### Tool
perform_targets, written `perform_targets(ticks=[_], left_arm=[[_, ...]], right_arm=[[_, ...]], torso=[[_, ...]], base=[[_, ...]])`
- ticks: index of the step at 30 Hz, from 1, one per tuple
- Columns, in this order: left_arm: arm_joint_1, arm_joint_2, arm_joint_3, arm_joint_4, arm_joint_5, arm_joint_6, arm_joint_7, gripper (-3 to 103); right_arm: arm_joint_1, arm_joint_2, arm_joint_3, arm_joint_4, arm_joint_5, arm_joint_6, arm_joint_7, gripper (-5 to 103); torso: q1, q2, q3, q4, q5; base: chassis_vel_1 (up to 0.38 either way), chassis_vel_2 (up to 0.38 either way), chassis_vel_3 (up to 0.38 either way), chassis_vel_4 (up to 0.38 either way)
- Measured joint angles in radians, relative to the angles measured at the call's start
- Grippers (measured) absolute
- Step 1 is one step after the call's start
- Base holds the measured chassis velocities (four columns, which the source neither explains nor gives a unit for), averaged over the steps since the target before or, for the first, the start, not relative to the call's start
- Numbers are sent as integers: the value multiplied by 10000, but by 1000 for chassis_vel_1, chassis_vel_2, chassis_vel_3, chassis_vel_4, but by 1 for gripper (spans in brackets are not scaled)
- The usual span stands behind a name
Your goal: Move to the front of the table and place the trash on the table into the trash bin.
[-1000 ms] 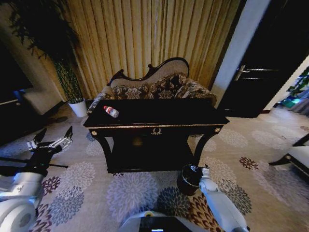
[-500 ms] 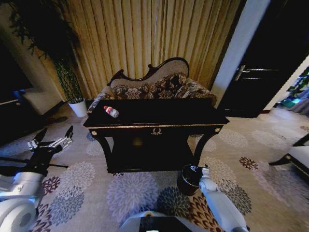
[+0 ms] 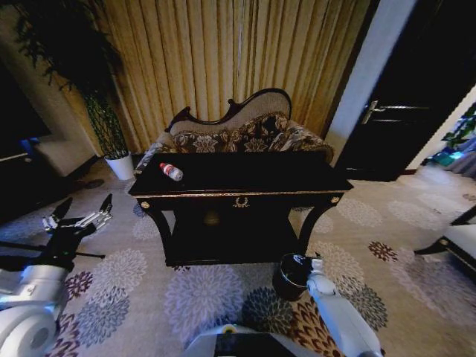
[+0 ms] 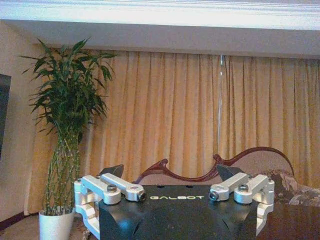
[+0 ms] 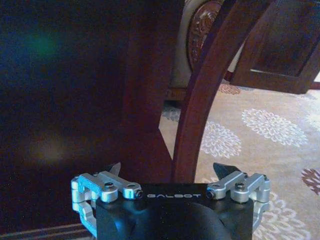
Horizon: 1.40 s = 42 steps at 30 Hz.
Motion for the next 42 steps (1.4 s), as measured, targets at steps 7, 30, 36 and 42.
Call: perform_targets(ticks=[7, 30, 36, 42], left_arm=[[0, -1, 4, 25, 0, -52, 0, 100], [-137, 44, 112, 100, -20, -202, -238, 100], [-123, 161, -25, 108, -330, -255, -202, 100], [-31, 347, -451, 435, -505, -389, -111, 100]], right_arm=[[-323, -354, 27, 2108, 1300, -606, 200, 100], [-1513, -1623, 693, 10263, 3002, -2299, 476, 100], [-1732, -1888, 1069, 10694, 2647, -2353, 494, 100], [-1879, -2155, 1625, 10310, 2624, -2080, 330, 100]], torso=[[0, 0, 0, 1, -2], [0, 0, 0, 0, -3], [0, 0, -1, -1, 0], [0, 0, 0, 0, 0]], base=[[0, 0, 0, 0], [0, 0, 0, 0], [0, 0, 0, 0], [0, 0, 0, 0]])
